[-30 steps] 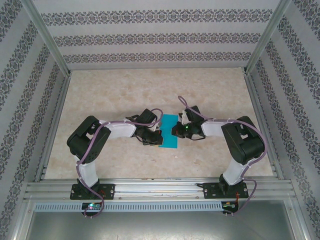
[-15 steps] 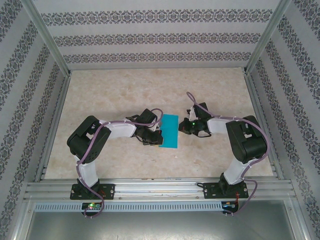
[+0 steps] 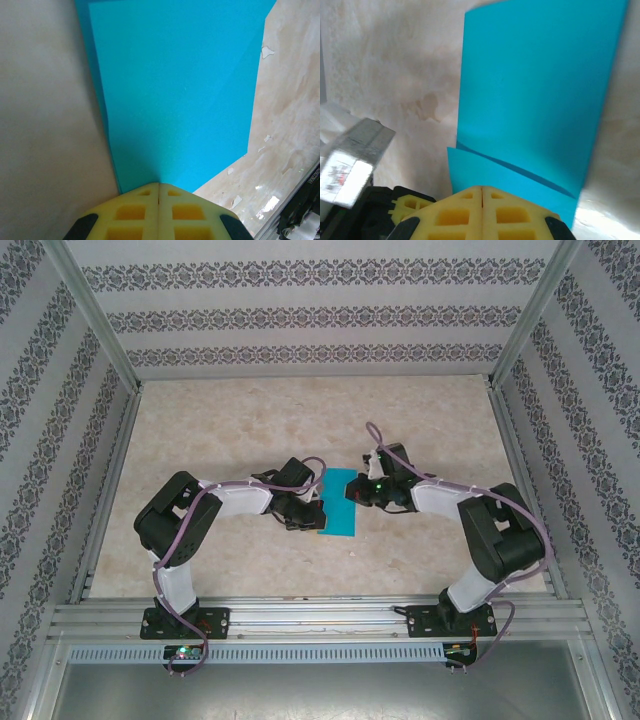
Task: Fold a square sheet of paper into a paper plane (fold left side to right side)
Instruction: Fold the triangle a second time at the center of the table.
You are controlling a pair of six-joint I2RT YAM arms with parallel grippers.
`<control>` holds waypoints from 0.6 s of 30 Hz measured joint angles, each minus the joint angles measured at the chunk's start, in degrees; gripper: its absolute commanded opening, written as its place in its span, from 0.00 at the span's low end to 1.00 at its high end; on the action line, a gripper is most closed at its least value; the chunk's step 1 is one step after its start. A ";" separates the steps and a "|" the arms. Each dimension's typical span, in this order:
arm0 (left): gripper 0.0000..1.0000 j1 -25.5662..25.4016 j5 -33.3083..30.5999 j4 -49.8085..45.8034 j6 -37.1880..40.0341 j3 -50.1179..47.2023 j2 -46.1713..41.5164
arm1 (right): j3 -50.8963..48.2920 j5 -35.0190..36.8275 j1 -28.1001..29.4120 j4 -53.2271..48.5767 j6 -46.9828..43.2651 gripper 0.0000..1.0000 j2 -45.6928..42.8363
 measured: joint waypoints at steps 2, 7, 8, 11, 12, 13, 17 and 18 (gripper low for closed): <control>0.00 0.00 0.11 0.09 -0.20 0.00 0.00 | 0.00 -0.13 0.85 0.55 0.46 0.00 2.12; 0.00 0.00 0.22 0.02 -0.63 0.20 0.02 | 0.11 -0.24 0.96 0.85 0.81 0.00 5.97; 0.00 0.00 0.20 -0.11 -0.72 0.35 0.09 | 0.39 0.00 0.96 0.68 0.85 0.00 6.03; 0.00 0.00 0.20 -0.92 -0.83 0.98 0.24 | 0.76 0.31 0.96 0.39 0.83 0.00 6.32; 0.00 0.00 0.09 -1.29 -0.83 1.22 0.24 | 0.81 0.44 0.96 0.24 0.83 0.00 6.34; 0.00 0.00 -0.04 -1.64 -0.83 1.46 0.24 | 0.90 0.52 0.96 0.07 0.81 0.00 6.34; 0.00 0.09 -0.35 -2.43 -0.87 3.19 0.24 | 1.03 0.57 0.96 -0.20 0.81 0.00 6.43; 0.00 0.24 -0.35 -2.40 -0.96 3.80 0.24 | 1.03 0.57 0.96 -0.22 0.81 0.00 6.40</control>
